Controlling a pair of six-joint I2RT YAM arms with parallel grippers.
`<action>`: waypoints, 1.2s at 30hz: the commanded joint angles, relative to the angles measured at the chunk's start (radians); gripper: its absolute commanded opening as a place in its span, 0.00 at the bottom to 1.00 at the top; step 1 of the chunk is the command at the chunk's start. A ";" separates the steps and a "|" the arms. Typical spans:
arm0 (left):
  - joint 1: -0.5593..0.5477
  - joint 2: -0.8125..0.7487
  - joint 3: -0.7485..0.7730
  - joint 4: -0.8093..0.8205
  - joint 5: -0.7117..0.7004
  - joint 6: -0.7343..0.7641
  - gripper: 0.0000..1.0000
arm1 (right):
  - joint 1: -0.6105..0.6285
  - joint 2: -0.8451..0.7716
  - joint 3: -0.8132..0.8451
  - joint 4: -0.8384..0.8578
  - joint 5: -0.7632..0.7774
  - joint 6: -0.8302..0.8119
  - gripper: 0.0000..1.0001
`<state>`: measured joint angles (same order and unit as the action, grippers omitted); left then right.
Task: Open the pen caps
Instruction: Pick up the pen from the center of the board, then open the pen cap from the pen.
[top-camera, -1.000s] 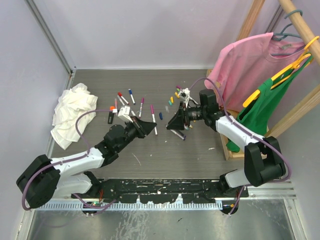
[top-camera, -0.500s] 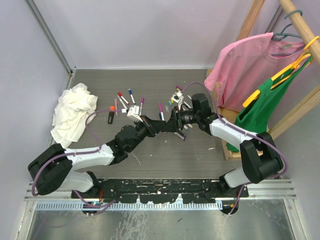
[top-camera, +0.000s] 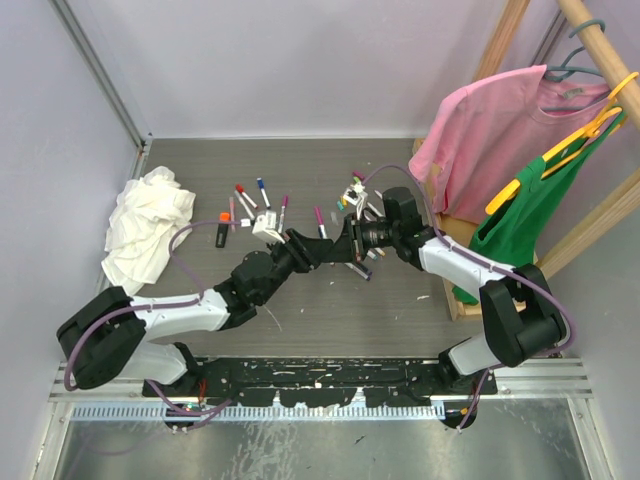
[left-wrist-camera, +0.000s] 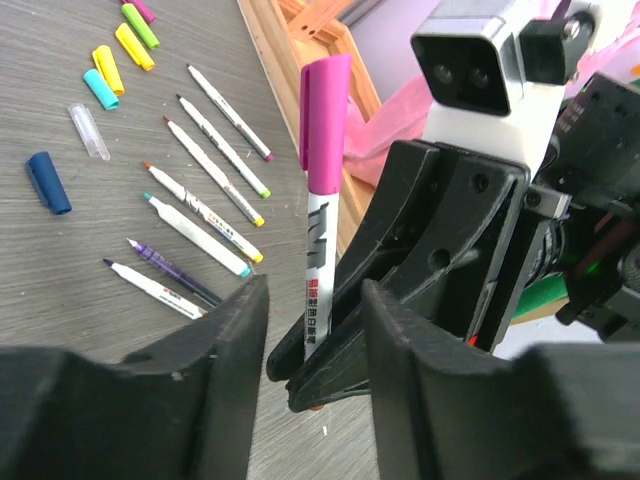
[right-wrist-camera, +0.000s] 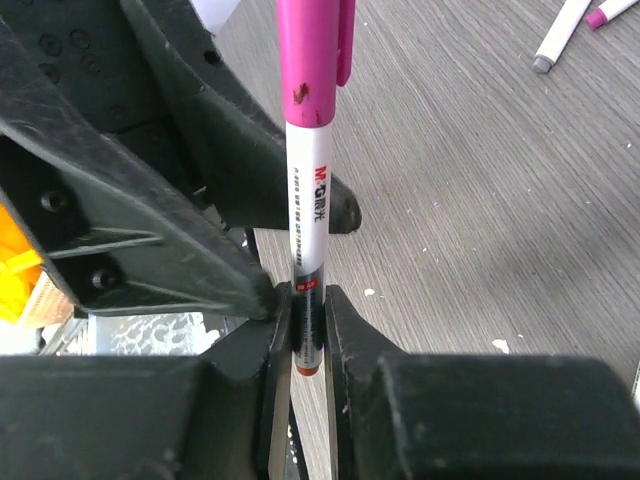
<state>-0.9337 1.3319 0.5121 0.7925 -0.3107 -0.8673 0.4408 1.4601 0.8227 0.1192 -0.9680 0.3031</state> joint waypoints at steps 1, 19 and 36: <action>-0.002 -0.054 0.021 0.013 -0.029 0.024 0.52 | 0.003 -0.009 0.041 0.009 -0.022 -0.029 0.01; 0.221 -0.192 0.261 -0.653 0.222 -0.005 0.87 | 0.002 -0.001 0.158 -0.275 -0.057 -0.293 0.01; 0.287 -0.009 0.325 -0.488 0.445 -0.095 0.59 | 0.003 0.014 0.172 -0.321 -0.034 -0.328 0.01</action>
<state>-0.6495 1.3144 0.7971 0.2508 0.1101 -0.9394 0.4412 1.4754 0.9447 -0.2111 -0.9985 -0.0006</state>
